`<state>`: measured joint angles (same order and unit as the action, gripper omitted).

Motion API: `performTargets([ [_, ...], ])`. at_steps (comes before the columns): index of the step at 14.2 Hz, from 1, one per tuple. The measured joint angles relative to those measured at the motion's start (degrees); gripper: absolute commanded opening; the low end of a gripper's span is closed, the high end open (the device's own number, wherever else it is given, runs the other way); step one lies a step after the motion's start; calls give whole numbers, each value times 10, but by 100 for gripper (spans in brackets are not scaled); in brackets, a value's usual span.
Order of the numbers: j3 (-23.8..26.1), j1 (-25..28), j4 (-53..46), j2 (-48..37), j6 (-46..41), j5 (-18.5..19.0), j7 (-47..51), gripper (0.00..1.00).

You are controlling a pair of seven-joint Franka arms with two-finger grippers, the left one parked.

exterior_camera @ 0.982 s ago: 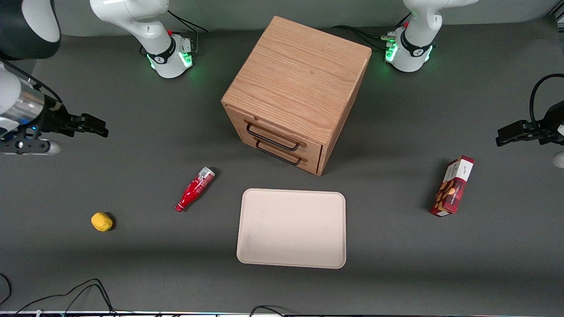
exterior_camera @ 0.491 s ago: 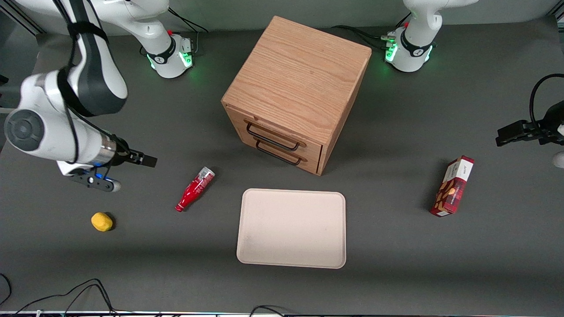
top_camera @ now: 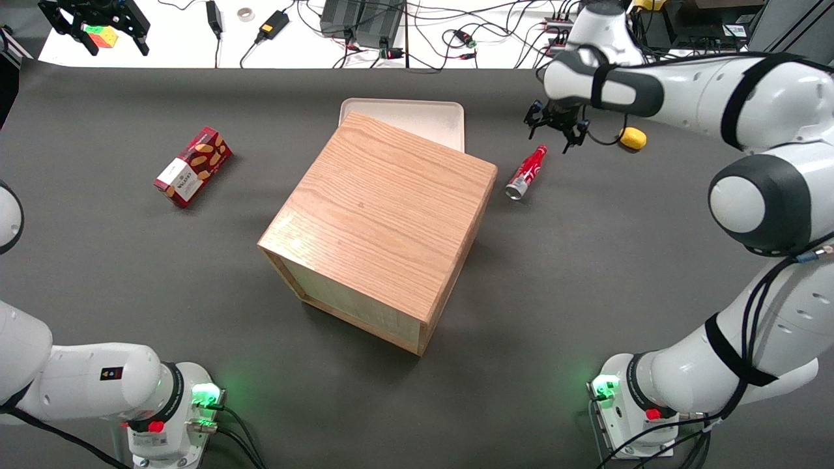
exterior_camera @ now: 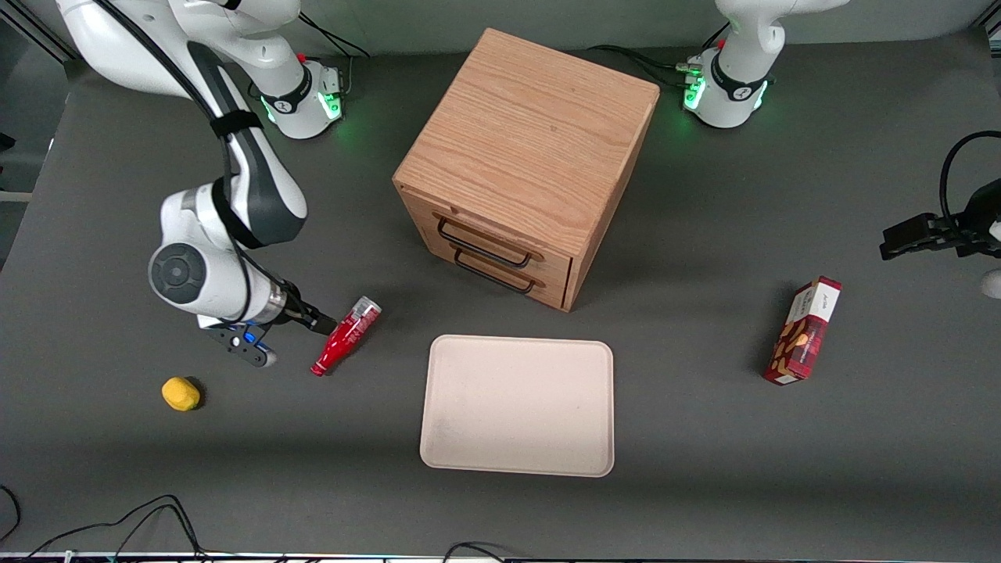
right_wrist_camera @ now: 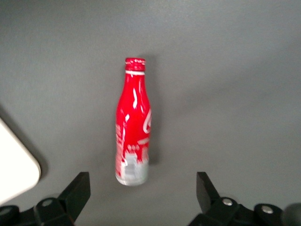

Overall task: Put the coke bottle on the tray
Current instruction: 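Move the open right gripper toward the red Coca-Cola bottle, then lower the right gripper over the bottle and close on its body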

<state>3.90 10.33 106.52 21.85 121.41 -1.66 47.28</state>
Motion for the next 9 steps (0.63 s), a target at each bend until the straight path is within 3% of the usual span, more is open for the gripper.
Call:
performTargets([
  [4, 2, 17, 18, 53, 93, 30, 75, 100],
  [9, 2, 24, 42, 85, 153, 39, 94, 100],
])
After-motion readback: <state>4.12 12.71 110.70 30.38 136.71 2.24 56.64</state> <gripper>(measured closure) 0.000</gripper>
